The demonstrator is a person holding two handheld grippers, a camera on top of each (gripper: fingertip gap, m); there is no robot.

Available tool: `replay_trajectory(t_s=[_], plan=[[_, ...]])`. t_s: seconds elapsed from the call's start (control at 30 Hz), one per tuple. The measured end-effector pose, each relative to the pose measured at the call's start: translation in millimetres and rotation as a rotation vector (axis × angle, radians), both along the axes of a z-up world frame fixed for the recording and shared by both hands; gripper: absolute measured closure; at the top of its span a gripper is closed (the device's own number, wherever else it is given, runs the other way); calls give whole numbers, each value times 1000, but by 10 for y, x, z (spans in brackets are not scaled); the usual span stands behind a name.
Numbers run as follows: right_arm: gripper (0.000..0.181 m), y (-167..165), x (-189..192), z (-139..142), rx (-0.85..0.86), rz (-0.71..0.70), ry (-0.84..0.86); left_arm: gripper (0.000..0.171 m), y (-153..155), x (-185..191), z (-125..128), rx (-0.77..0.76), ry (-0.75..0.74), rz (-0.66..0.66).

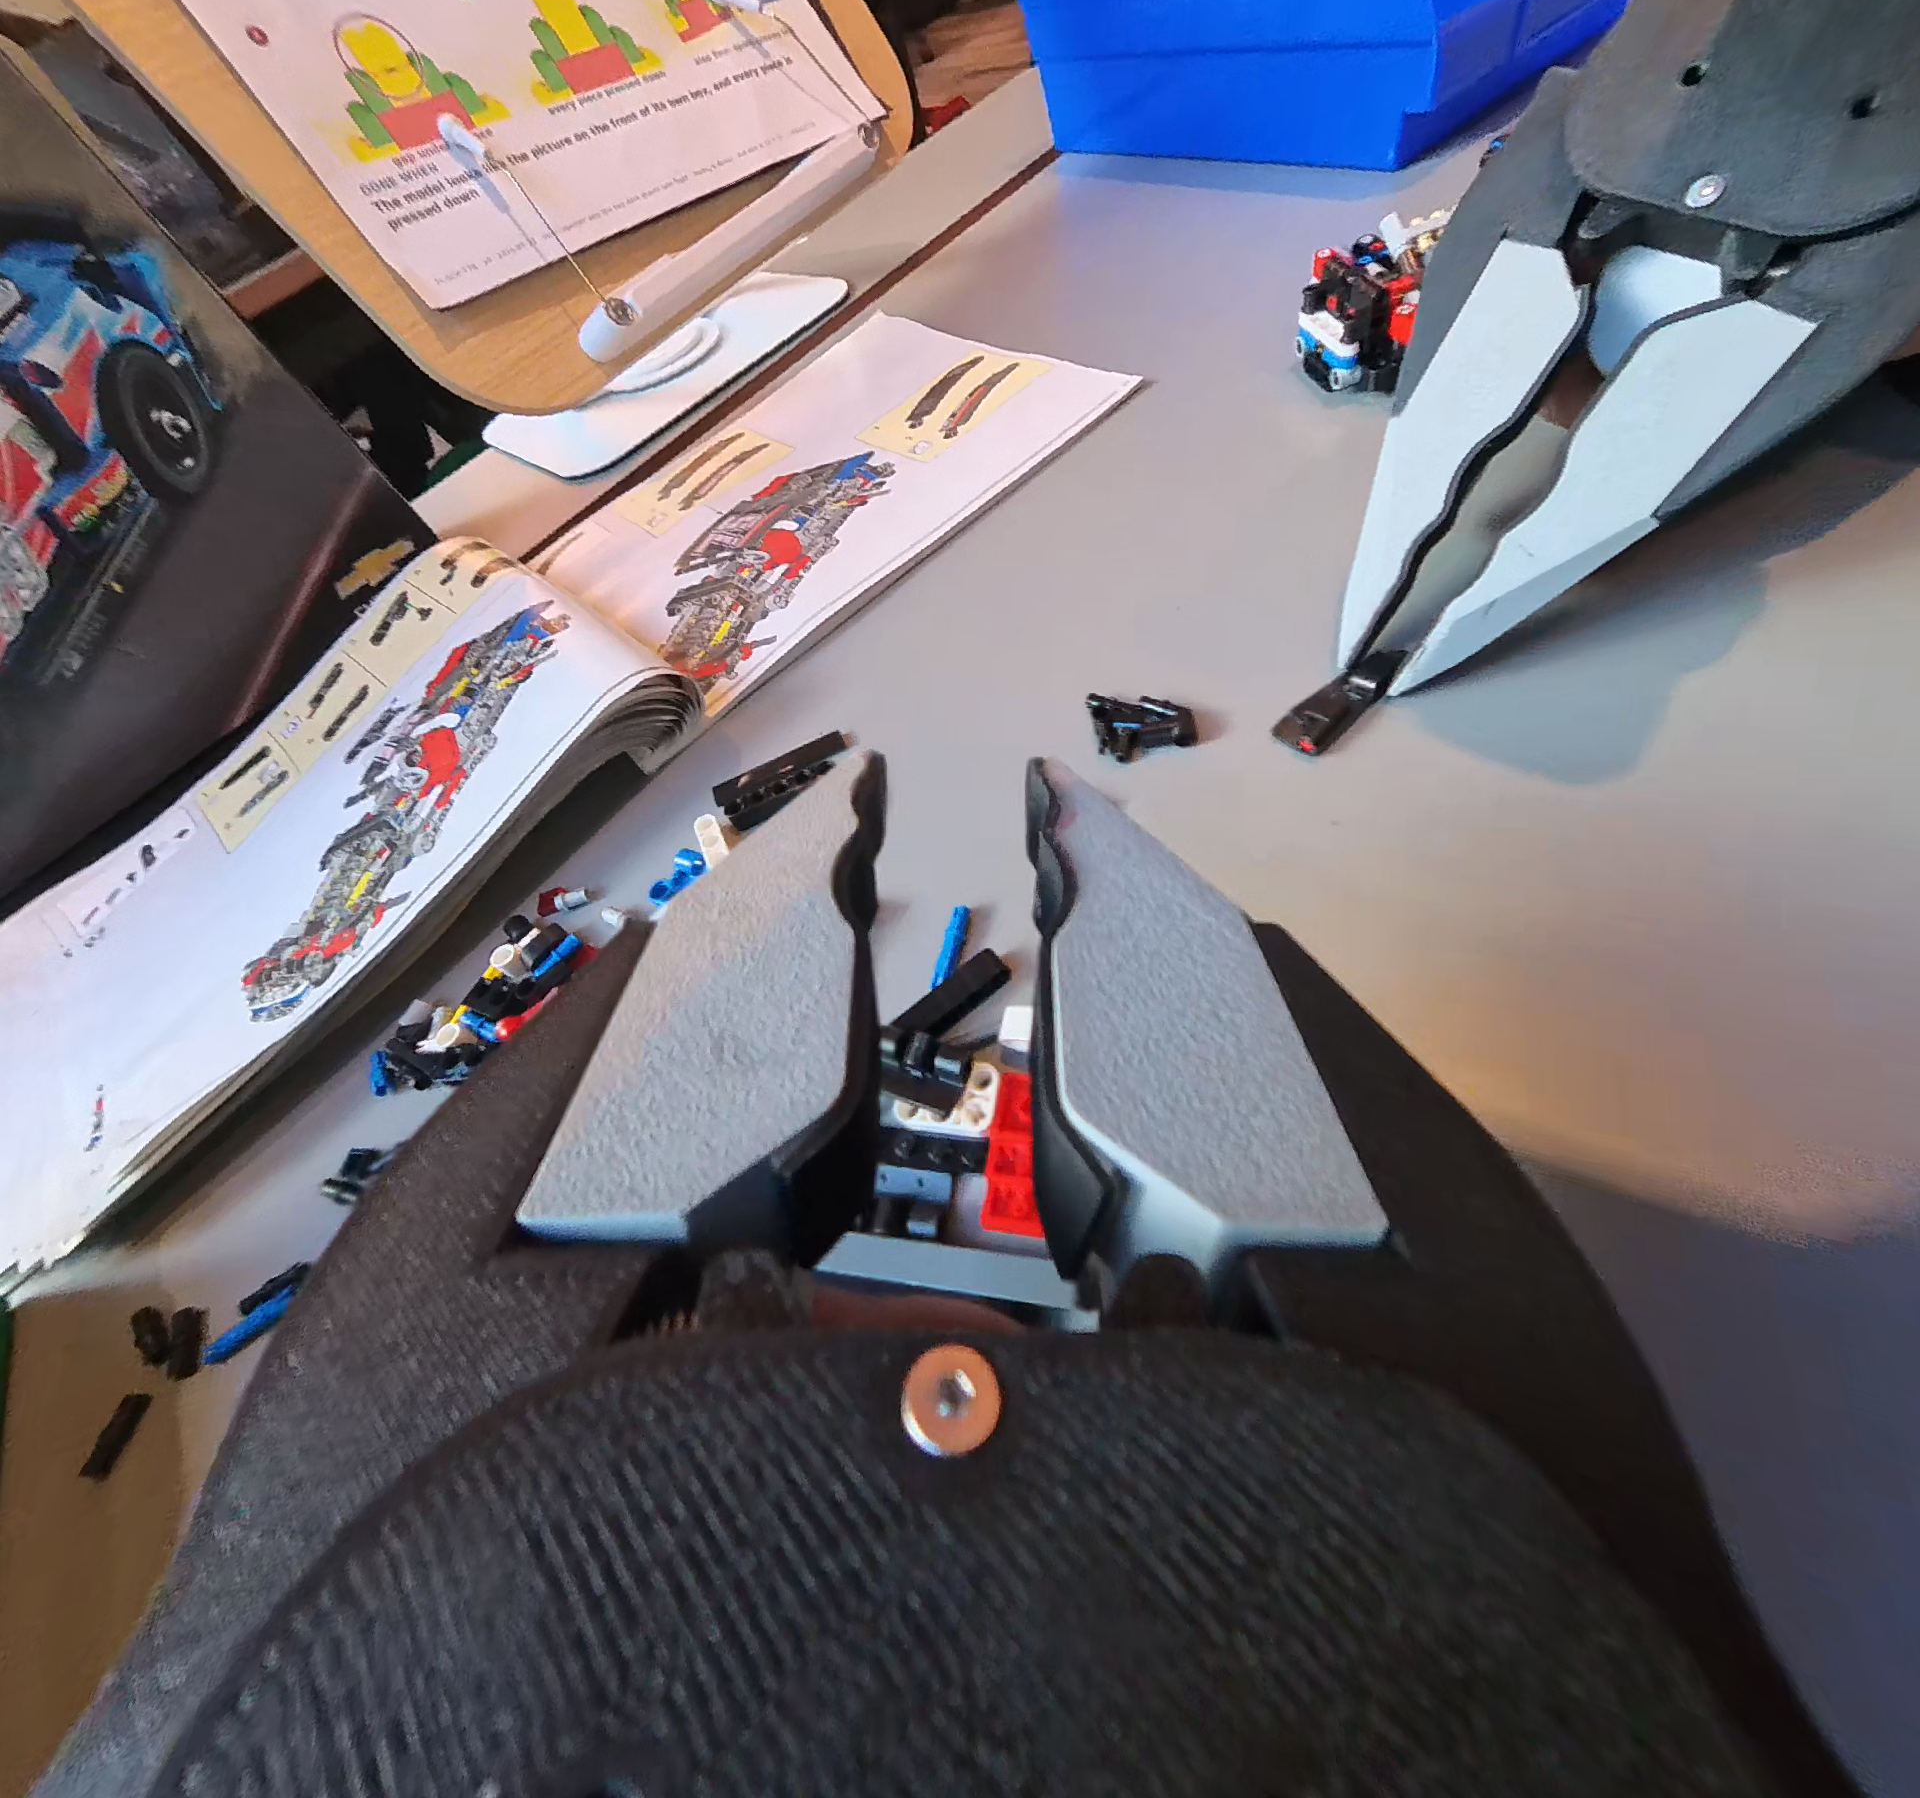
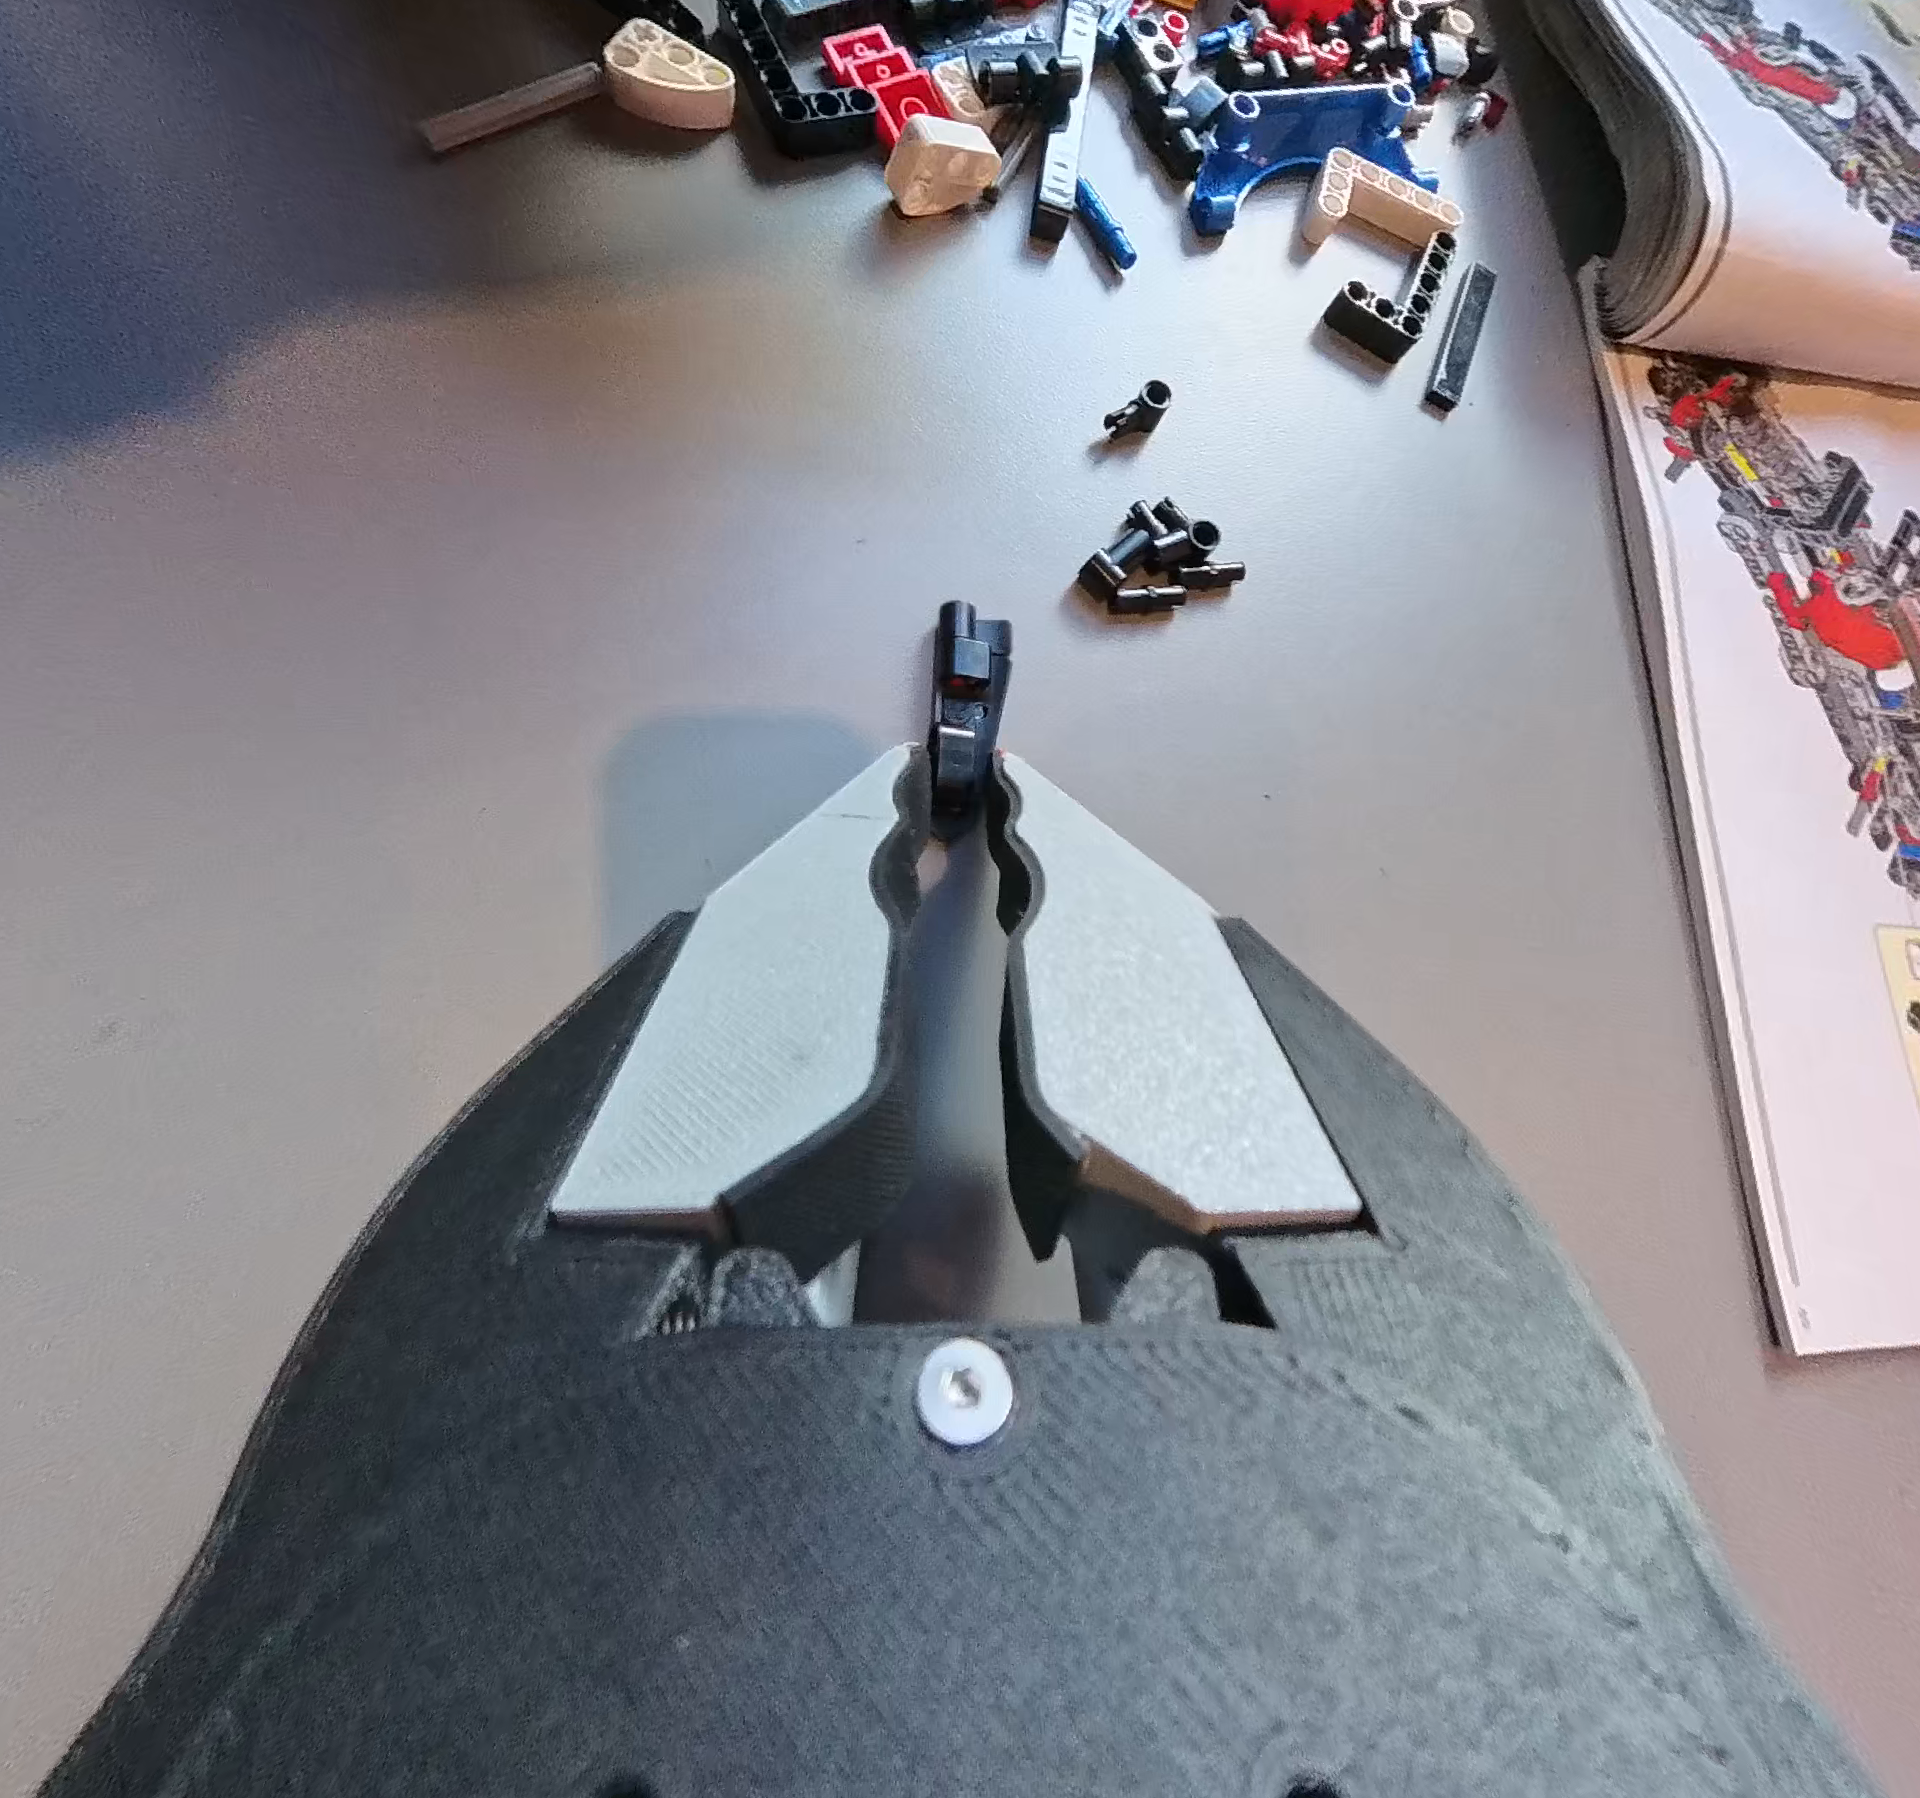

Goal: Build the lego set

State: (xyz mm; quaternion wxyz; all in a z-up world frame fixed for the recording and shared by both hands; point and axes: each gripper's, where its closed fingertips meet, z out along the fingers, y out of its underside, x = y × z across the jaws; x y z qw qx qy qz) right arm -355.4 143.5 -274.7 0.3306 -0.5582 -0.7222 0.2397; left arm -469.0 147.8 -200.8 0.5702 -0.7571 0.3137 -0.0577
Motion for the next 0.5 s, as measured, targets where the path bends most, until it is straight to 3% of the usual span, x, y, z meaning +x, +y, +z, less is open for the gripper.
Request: replay_trajectory(t_s=[0.5], plan=[[162,70,112,98,17,-103,61,150,98,-296,91,45,-36,126]])
